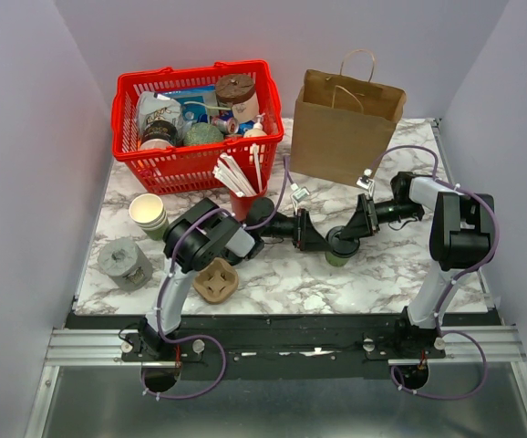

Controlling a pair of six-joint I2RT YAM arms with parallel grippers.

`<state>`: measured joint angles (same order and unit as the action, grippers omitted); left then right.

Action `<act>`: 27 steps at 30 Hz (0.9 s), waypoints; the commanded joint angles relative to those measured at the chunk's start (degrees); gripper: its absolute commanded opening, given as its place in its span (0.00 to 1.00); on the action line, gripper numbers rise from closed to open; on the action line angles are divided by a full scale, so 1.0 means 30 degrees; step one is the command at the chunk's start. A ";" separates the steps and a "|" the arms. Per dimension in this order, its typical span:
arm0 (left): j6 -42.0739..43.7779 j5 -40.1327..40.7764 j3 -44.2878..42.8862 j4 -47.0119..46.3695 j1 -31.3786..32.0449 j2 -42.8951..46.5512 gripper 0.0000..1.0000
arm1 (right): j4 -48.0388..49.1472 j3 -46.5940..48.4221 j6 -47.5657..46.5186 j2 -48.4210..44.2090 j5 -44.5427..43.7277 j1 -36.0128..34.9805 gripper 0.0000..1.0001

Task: Pack the takeout coffee

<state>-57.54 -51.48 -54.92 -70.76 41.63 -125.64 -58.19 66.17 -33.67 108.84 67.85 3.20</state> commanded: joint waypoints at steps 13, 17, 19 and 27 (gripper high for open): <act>0.1574 0.0844 0.0055 0.4544 -0.0193 0.2771 0.99 | 0.0443 0.0354 -0.0116 -0.0507 0.0438 -0.0394 0.85; 0.1164 0.0170 -0.0590 0.3960 -0.0223 0.2449 0.99 | 0.0297 0.0501 -0.0143 -0.0741 0.0468 -0.0306 0.90; 0.0929 0.0023 -0.0650 0.3521 -0.0223 0.2302 0.99 | 0.0092 0.0530 -0.0289 -0.0829 0.0351 -0.0306 0.90; 0.2359 0.0462 -0.0591 0.5537 -0.0107 0.2945 0.99 | -0.0698 0.0443 -0.0612 -0.1385 0.0497 -0.0306 0.92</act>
<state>-54.15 -49.76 -55.92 -56.93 41.06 -118.56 -58.57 66.54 -33.56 107.20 68.60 2.55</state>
